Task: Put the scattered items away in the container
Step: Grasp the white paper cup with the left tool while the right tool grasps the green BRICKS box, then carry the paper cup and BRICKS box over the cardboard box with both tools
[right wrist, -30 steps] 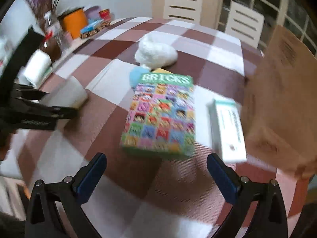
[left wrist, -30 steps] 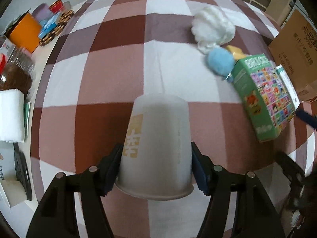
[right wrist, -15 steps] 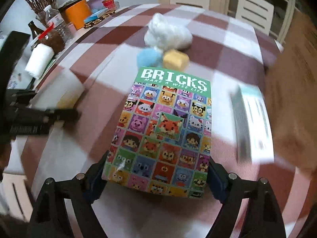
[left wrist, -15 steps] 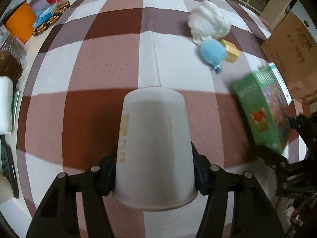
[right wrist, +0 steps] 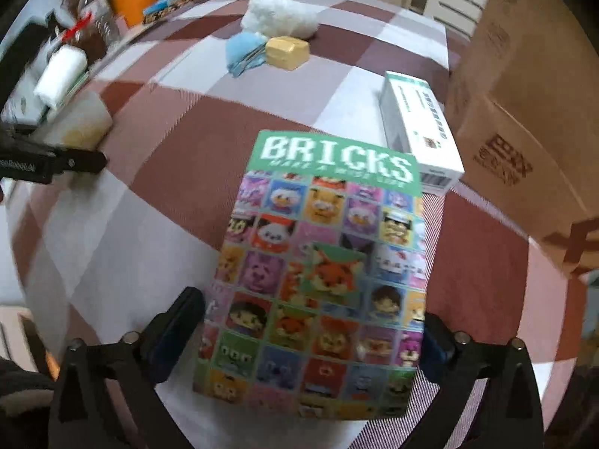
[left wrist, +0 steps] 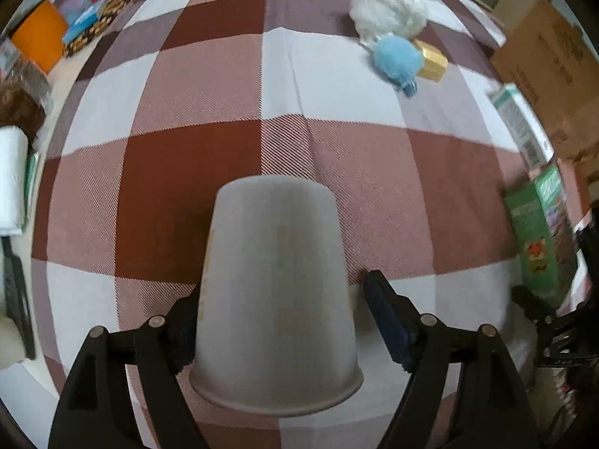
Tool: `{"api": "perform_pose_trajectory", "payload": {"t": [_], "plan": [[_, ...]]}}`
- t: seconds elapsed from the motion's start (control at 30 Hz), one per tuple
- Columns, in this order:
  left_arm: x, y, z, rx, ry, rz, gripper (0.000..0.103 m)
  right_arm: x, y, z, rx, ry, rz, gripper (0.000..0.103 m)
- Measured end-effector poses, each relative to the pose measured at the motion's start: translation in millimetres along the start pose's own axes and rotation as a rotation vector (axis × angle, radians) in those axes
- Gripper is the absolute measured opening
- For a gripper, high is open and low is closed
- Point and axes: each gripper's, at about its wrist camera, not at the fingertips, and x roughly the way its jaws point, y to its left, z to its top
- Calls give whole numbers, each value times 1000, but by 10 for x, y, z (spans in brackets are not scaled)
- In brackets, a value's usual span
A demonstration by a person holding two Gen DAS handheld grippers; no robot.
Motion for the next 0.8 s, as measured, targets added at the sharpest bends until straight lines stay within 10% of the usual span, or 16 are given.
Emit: {"api": "perform_pose_trajectory", "payload": {"t": [0.13, 0.23, 0.27, 0.33, 0.8], "plan": [[4, -16, -96, 4, -26, -7, 94, -37, -8, -90, 19, -49, -8, 103], [-49, -19, -144, 18, -59, -13, 84, -48, -26, -112, 32, -59, -12, 103], [-90, -30, -154, 32, -77, -15, 67, -55, -36, -105, 24, -50, -3, 103], [-127, -36, -168, 43, -70, -52, 66, -99, -60, -97, 35, -69, 26, 85], [-619, -124, -8, -13, -95, -155, 65, -834, -591, -202, 217, -123, 11, 84]]}}
